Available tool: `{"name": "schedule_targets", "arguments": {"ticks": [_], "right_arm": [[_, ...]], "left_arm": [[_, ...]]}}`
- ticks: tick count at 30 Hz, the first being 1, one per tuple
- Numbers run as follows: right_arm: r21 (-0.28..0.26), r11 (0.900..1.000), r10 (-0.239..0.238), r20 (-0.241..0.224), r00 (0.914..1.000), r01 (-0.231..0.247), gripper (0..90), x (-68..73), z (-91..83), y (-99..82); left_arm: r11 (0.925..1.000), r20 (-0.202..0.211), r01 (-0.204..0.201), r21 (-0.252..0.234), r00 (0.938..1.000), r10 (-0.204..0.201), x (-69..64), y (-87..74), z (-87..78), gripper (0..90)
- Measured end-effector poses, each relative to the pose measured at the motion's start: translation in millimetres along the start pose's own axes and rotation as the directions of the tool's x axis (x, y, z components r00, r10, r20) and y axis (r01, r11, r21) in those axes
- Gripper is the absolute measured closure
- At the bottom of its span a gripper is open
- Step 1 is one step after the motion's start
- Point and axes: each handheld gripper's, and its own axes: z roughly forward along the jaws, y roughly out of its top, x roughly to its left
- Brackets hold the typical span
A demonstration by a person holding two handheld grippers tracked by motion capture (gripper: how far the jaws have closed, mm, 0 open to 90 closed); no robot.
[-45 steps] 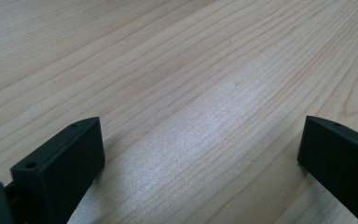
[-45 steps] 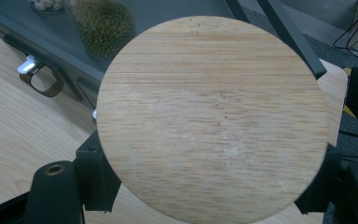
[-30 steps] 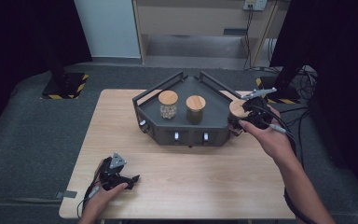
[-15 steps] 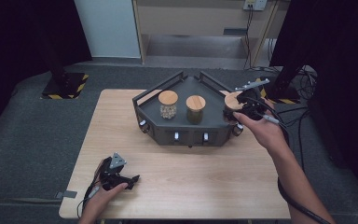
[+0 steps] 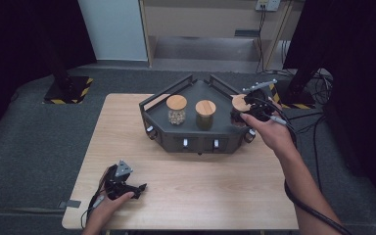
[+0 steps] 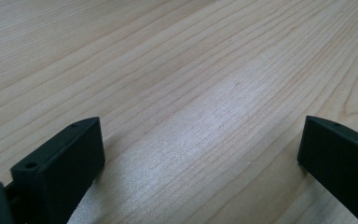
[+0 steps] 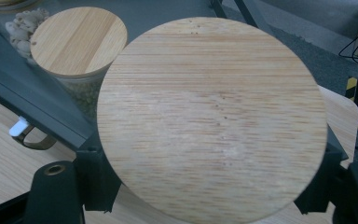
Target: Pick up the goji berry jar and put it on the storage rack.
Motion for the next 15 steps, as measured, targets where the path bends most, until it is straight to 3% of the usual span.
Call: {"name": "schedule_targets", "arguments": {"ticks": [15], "right_arm": [[0.005,0.9999,0.01,-0.002,0.9999,-0.01,25.9,-1.0,24.3,1.7]], "left_arm": [[1.0,0.0,0.0,0.0,1.0,0.0,0.0,0.0,0.0,0.0]]}}
